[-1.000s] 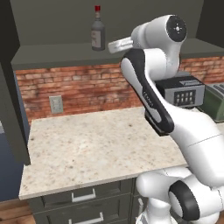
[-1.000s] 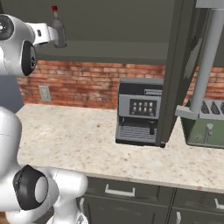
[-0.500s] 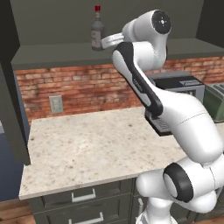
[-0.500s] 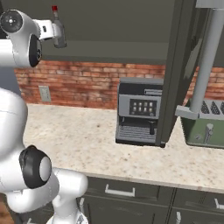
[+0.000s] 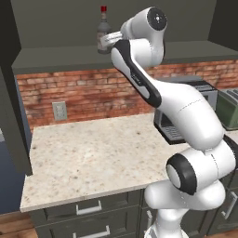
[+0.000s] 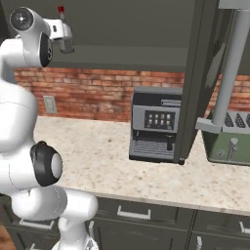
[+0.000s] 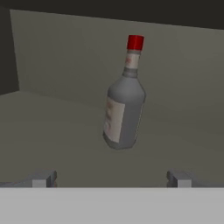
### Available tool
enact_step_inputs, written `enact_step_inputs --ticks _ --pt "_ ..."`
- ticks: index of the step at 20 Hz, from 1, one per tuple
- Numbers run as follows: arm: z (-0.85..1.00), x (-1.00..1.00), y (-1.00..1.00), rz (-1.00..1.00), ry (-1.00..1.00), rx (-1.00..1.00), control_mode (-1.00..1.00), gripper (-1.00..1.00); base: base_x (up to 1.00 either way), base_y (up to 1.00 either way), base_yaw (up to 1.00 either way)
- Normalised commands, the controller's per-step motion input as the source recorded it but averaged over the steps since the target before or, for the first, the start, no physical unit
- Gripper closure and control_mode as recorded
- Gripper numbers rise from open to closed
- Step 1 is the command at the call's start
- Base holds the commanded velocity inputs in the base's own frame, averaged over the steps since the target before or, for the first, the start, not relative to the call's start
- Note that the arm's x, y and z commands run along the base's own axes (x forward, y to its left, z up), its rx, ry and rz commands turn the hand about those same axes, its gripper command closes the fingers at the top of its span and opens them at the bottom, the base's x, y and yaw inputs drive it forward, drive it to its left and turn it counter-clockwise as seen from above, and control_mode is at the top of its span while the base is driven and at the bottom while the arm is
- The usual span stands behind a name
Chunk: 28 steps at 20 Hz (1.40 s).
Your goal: Open the cabinet directly in front. Then move the liquor and the cup to the dining counter with the candle on it.
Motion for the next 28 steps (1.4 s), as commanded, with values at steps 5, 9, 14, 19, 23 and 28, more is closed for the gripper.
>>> enact_step_inputs --ticks 5,9,14,19,23,28 --pt "0.0 0.24 0.0 -0.07 -0.01 0.0 -1.0 -1.0 0.0 0.0 0.0" --pt "0.0 0.16 0.06 -0.07 0.0 0.0 -1.0 -1.0 0.0 0.0 0.0" --pt "0.0 0.34 0.16 -0.02 0.01 0.0 -1.0 -1.0 0.0 0.0 0.0" --pt "0.0 0.49 0.15 0.0 0.03 0.0 -1.0 -1.0 0.0 0.0 0.0" --pt "0.0 0.41 0.04 0.0 0.02 0.0 -1.0 -1.0 0.0 0.0 0.0" --pt "0.0 0.35 0.0 0.0 0.02 0.0 -1.0 -1.0 0.0 0.0 0.0"
